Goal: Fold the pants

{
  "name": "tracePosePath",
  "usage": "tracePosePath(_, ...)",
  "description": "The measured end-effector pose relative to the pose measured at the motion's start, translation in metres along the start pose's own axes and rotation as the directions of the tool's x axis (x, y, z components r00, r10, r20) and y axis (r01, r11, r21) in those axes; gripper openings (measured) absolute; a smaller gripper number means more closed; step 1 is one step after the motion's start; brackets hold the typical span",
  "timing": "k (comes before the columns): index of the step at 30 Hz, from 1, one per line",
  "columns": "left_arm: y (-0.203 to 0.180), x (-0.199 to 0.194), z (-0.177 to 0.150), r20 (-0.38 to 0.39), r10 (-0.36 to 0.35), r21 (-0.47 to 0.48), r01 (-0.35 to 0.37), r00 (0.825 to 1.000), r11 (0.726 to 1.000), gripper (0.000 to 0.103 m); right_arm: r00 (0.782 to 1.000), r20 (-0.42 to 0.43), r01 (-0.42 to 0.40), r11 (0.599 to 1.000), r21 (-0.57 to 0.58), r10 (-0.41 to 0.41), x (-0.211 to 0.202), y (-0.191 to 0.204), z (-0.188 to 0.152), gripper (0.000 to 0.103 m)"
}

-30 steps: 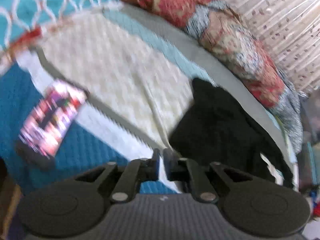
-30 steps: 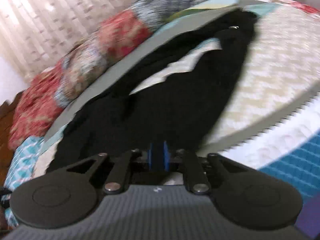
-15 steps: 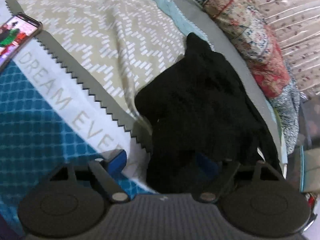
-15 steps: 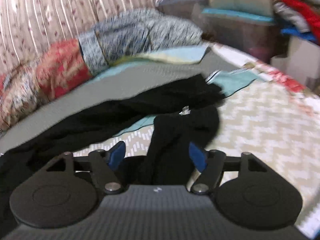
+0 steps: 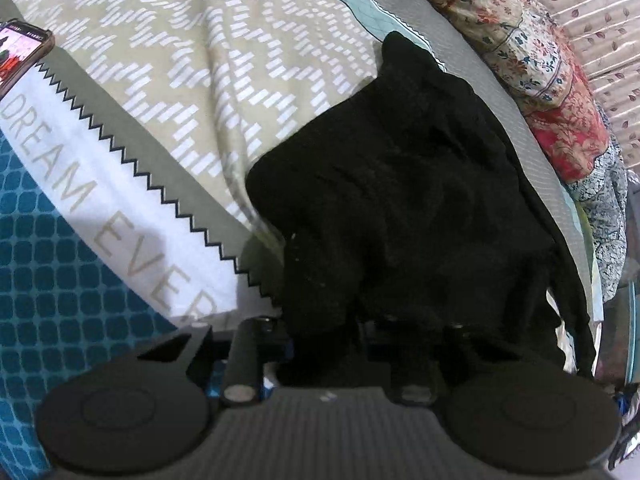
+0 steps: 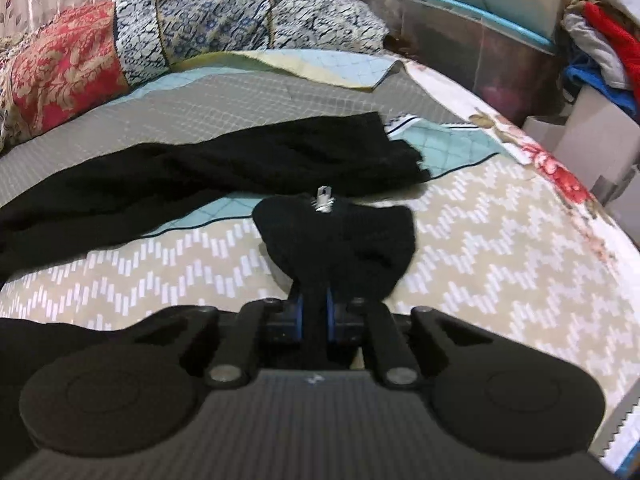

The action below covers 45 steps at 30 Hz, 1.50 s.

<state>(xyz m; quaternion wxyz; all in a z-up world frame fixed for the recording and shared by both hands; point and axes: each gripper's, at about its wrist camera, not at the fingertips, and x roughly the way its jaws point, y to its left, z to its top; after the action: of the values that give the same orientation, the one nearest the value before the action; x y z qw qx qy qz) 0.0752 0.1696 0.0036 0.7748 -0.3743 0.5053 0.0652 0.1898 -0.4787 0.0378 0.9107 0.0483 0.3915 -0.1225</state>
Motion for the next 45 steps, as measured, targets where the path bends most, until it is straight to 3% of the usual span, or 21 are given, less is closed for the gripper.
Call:
tracePosePath(4,-0.001,-0.004,0.001,-0.008,-0.010,-0.001,0.010,1.000,1.000,0.010,1.000,0.021,0.003,1.000,0.017,-0.004,-0.014,-0.011,0.001,0.009)
tracePosePath(18,-0.014,-0.051,-0.004,0.059,-0.049,0.047,0.046,0.997,0.998,0.009,0.994,0.096,0.035,0.990,0.136,-0.048,-0.073,-0.035,-0.016,0.008)
tracePosePath(28,-0.017,-0.112,-0.017,0.105,-0.151,0.078,0.144,0.983,0.987,0.008,0.949,0.300,-0.043,0.910,0.412,-0.091,-0.165,-0.126,-0.057,0.008)
tracePosePath(31,-0.014,-0.111,-0.029,0.082,-0.141,0.104,0.132,0.987,0.986,0.008,0.951,0.299,-0.062,0.893,0.445,-0.083,-0.172,-0.148,-0.078,0.008)
tracePosePath(35,-0.002,-0.092,-0.047,0.051,-0.068,0.095,0.063,0.996,0.993,0.008,0.972,0.225,-0.052,0.881,0.471,-0.063,-0.150,-0.158,-0.113,0.008)
tracePosePath(38,0.007,-0.074,-0.060,0.014,0.013,0.104,-0.014,1.000,0.995,0.015,0.984,0.157,-0.006,0.854,0.519,-0.089,-0.134,-0.163,-0.141,0.019)
tracePosePath(39,0.008,-0.070,-0.064,0.003,0.050,0.129,-0.050,0.999,0.990,0.018,0.984,0.138,0.017,0.843,0.537,-0.108,-0.134,-0.166,-0.149,0.043)
tracePosePath(41,0.013,-0.075,-0.071,0.017,0.058,0.163,-0.060,0.998,0.985,0.026,0.973,0.115,0.090,0.791,0.605,-0.198,-0.140,-0.174,-0.166,0.066)
tracePosePath(43,0.019,-0.089,-0.072,0.044,0.028,0.170,-0.036,0.999,0.985,0.028,0.954,0.104,0.140,0.723,0.676,-0.282,-0.149,-0.187,-0.177,0.065)
tracePosePath(45,0.020,-0.105,-0.066,0.088,0.014,0.187,-0.030,0.996,0.982,0.026,0.950,0.091,0.143,0.673,0.725,-0.300,-0.156,-0.199,-0.178,0.062)
